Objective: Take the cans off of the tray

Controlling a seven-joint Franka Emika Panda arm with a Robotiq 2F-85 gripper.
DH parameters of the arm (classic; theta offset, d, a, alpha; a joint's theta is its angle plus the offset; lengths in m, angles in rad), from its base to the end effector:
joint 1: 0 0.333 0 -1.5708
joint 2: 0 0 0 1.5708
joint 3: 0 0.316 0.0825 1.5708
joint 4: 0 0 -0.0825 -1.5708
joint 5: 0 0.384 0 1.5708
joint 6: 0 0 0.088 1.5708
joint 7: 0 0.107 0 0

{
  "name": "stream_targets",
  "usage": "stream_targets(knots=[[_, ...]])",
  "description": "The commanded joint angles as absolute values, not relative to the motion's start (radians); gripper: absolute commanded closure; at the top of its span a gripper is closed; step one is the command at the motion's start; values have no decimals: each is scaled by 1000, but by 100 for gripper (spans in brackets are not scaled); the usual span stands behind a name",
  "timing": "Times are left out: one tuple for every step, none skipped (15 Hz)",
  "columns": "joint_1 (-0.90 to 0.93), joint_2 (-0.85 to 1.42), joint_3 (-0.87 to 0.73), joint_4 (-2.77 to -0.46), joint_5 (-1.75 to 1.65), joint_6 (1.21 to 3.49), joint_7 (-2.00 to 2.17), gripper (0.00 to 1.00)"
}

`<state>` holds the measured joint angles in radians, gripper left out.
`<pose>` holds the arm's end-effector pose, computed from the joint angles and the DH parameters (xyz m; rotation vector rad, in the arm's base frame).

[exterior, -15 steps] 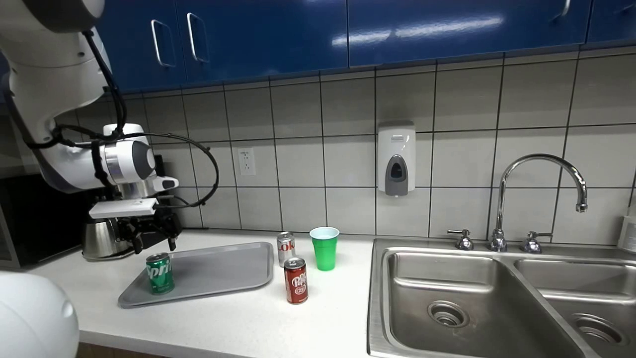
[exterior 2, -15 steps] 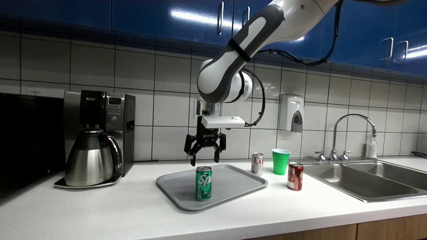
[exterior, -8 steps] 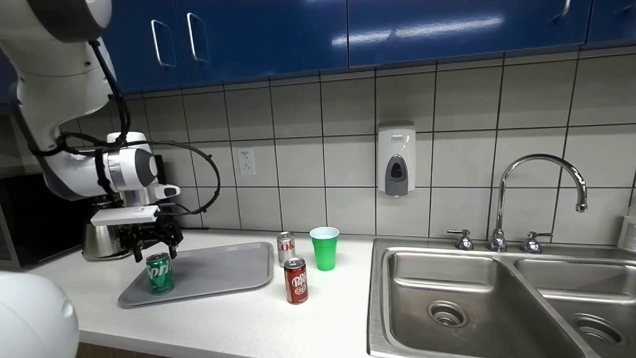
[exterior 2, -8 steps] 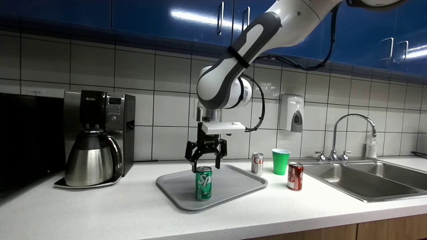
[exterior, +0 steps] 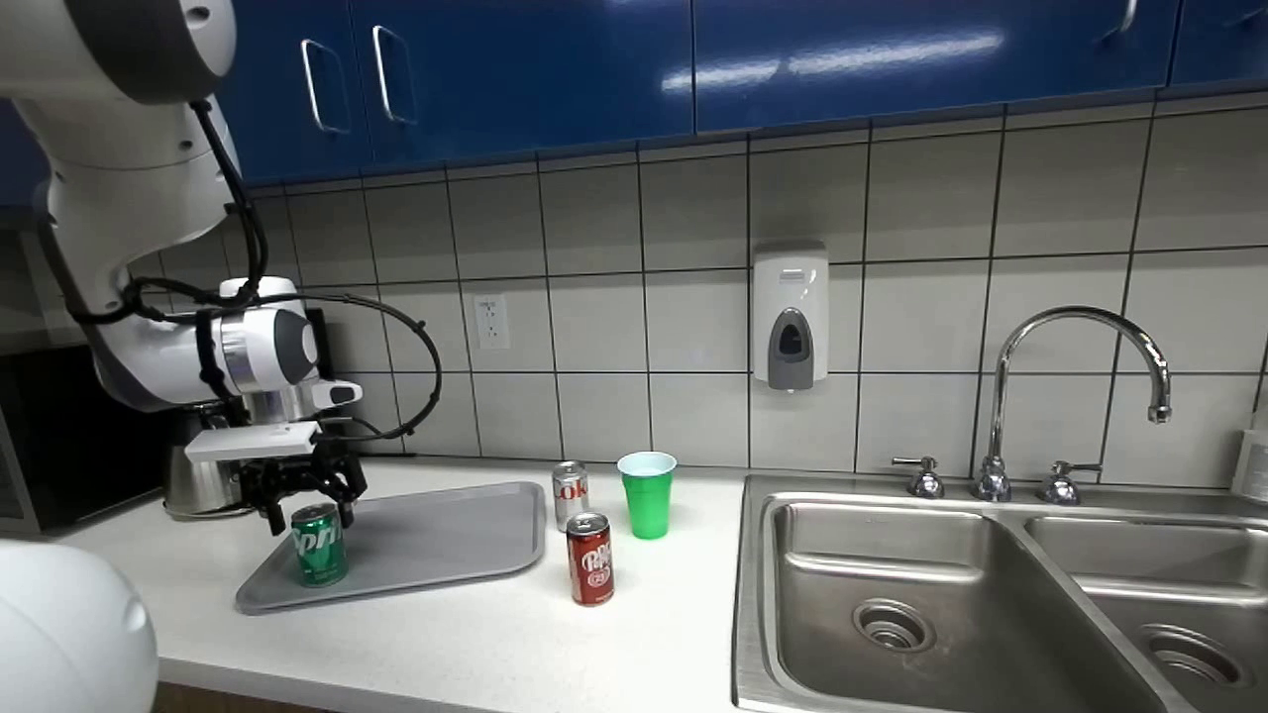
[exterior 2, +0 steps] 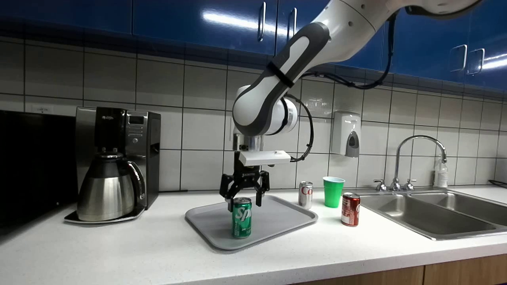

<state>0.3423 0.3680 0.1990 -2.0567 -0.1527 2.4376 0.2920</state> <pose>0.5115 0.3041 0.2612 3.0761 0.5453 0.0517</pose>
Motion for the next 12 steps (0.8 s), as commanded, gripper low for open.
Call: stream_targets(knots=[[356,385,191,-2023,-155,2421,281,0],[357,387,191,-2020,-155,2421,281,0],[358,390,191,-2017,-155,2422,281,0],[359,392,191,-2013,-156,2421,281,0],[360,395,190,-2009,-156,2421,281,0],[361,398,190,-2006,-156,2421,281,0],[362,401,189,-2002,-156,2420,281,0],[362,406,189,-1998,-155,2418,280,0],[362,409,189,-1994,-154,2416,279,0],[362,413,188,-1991,-154,2416,279,0],[363,414,187,-1989,-155,2417,280,0],[364,416,185,-1988,-158,2419,279,25]])
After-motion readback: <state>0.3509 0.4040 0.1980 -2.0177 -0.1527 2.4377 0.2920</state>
